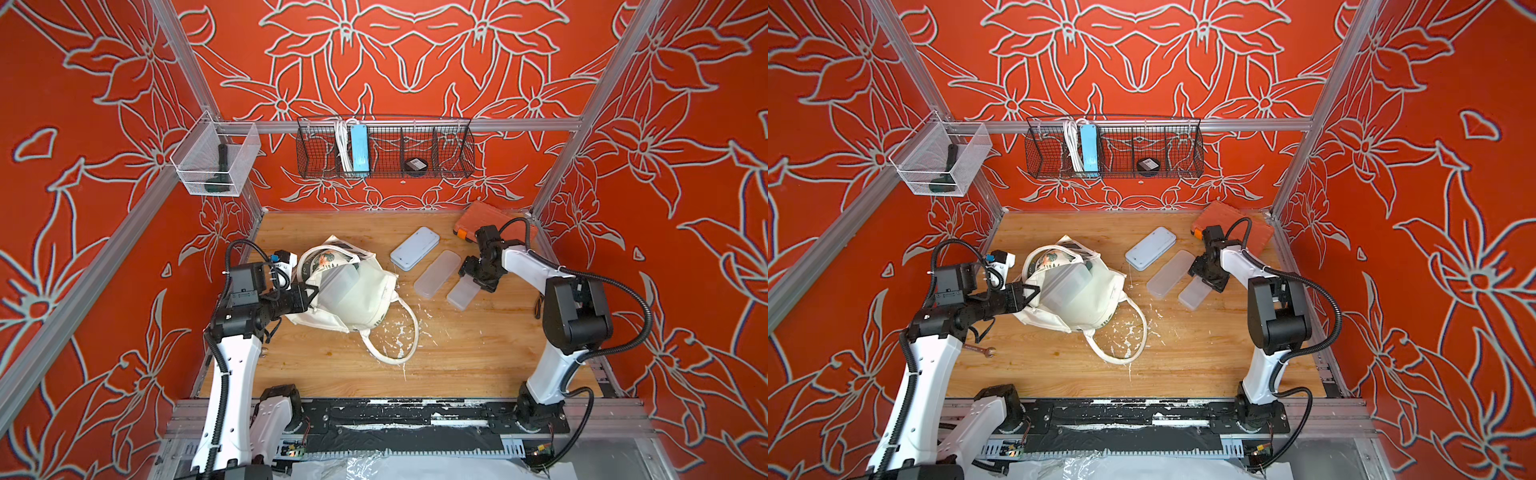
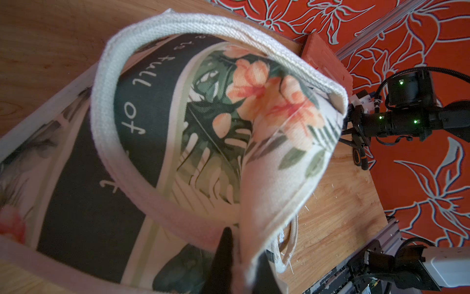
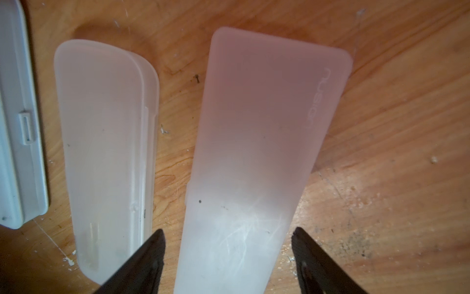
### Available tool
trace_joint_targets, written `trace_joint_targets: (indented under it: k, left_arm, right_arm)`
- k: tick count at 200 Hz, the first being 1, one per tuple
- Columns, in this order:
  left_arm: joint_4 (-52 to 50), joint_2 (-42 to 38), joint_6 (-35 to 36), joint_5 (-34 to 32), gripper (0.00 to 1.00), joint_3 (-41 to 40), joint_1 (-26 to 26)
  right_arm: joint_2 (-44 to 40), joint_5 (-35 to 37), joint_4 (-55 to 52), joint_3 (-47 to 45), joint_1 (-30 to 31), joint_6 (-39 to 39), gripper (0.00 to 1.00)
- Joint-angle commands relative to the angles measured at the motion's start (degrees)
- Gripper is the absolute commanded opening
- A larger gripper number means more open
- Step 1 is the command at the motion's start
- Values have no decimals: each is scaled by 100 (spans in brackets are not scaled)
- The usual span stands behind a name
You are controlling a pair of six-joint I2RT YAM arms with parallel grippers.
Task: Take out the pencil case from the canvas bag
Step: Place the pencil case at the center of the board.
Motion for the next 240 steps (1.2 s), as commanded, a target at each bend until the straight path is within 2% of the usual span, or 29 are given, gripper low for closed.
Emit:
trace_joint_targets:
  k: [1, 75, 131, 240]
  left_arm:
    - [-8, -53, 53, 8, 0, -48, 51]
    - [-13, -5, 72, -10, 0, -49, 63]
    - [52, -97, 81, -89, 0, -96, 73]
    - [149, -120, 290, 120, 0, -235, 204]
  right_arm:
    - [32, 48, -69, 67, -38, -74, 80]
    - [-344, -18, 154, -370, -34, -25, 89]
    - [-950, 53, 180, -756, -29, 43, 98]
    - [-2465, -79, 208, -1383, -11, 304, 98]
